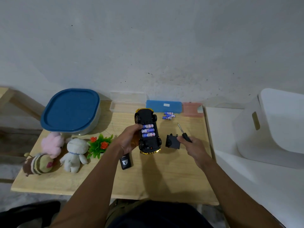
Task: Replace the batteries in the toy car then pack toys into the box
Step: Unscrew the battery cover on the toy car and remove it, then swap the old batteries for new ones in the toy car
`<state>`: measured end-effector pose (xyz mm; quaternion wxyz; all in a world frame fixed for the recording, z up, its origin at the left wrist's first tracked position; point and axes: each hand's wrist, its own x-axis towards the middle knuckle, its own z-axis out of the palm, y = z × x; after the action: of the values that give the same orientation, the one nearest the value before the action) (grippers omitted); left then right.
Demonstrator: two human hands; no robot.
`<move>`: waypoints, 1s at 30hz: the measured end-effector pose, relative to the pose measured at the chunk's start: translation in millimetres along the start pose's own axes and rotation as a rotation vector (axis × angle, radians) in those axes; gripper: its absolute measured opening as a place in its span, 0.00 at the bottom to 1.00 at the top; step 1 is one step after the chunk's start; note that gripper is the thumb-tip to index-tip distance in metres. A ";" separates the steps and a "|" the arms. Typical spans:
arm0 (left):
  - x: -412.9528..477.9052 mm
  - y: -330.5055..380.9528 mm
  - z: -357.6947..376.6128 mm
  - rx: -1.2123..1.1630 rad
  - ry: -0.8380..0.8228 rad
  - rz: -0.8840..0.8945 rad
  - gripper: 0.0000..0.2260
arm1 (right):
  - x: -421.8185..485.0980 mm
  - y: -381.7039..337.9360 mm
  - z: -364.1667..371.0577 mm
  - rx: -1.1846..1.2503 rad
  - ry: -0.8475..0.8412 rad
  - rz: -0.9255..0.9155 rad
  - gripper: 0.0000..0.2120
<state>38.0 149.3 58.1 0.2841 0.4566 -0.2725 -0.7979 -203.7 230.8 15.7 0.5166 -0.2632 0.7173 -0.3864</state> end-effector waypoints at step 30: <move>-10.4 -7.0 -7.7 0.038 0.010 -0.016 0.12 | 24.1 71.6 33.6 -0.296 0.527 -0.115 0.09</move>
<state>47.7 160.1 55.9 0.2703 0.4680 -0.2828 -0.7924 -178.4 242.9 -62.0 0.2464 -0.2665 0.8589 -0.3614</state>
